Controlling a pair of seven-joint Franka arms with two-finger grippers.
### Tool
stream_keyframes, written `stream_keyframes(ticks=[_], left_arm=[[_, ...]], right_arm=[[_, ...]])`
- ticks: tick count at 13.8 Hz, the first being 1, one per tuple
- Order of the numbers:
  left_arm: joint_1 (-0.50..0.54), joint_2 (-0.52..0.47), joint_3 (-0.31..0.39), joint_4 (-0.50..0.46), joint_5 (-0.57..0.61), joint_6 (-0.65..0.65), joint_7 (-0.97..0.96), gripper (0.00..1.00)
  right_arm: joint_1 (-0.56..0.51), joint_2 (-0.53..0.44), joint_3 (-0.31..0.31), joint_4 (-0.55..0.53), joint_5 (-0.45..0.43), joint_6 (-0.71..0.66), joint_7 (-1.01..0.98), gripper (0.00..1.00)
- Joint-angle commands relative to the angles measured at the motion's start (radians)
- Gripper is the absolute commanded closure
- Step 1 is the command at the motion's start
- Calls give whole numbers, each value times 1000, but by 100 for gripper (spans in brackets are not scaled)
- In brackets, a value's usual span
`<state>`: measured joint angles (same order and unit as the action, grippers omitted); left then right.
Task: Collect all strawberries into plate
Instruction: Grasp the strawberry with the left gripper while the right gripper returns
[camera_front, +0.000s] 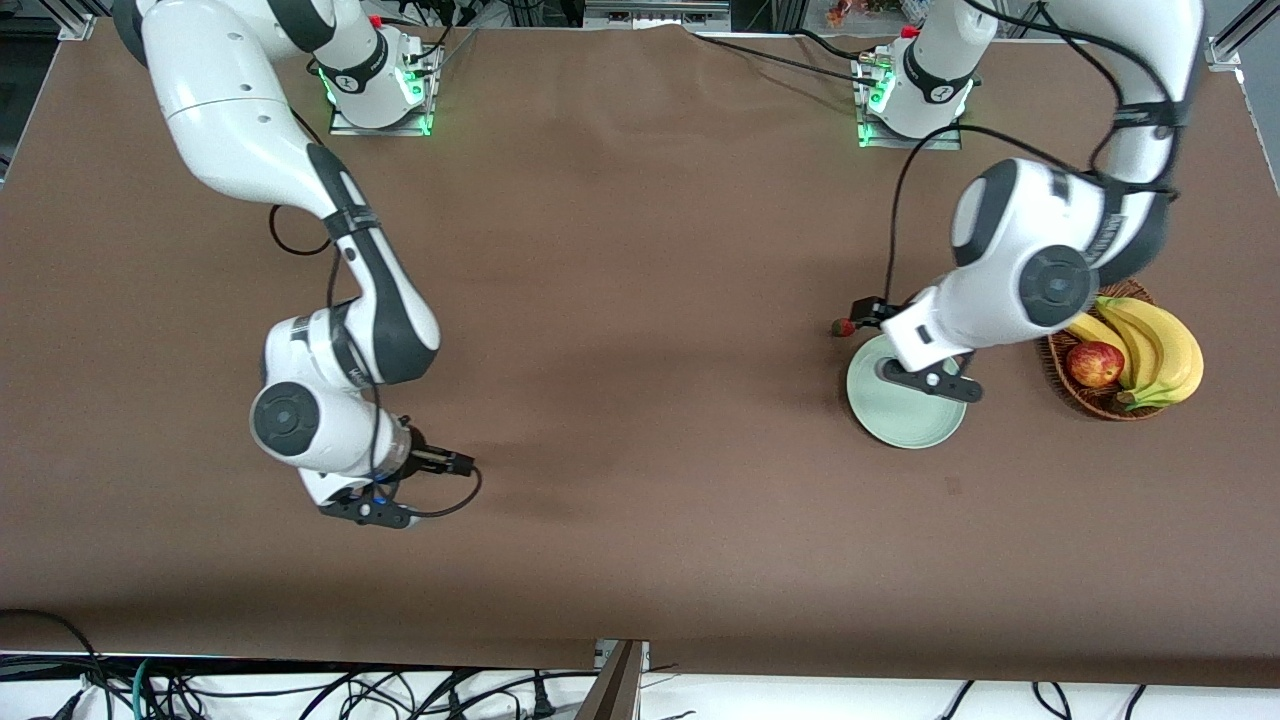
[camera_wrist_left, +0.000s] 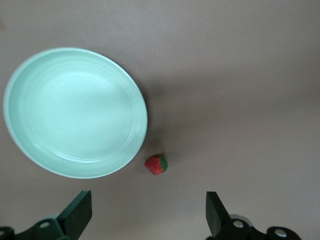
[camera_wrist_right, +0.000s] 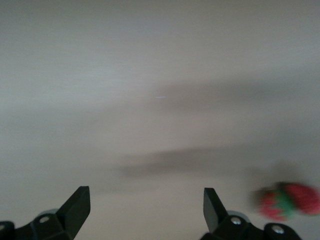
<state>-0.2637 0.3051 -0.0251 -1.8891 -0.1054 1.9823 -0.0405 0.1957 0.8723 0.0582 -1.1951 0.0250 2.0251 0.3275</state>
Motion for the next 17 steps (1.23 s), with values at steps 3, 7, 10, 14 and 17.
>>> stream_keyframes(ticks=[3,7,10,14,17], left_arm=[[-66,-115,5,-351,56,318,-156,0],[-106,-78,-24,-410,260,397,-411,0],[-121,-31,-51,-412,334,433,-587,0],[-71,-9,-52,-423,335,529,-614,0],[-66,17,-52,-462,334,628,-628,0]], right_arm=[[-15,-30,-118,-93,-2,-48,-273,0],[-24,-58,-138,-195,1,-40,-311,0],[-25,-79,-141,-244,3,-37,-311,0],[-28,-87,-141,-276,10,-26,-311,0],[-28,-84,-141,-285,10,-5,-311,26]])
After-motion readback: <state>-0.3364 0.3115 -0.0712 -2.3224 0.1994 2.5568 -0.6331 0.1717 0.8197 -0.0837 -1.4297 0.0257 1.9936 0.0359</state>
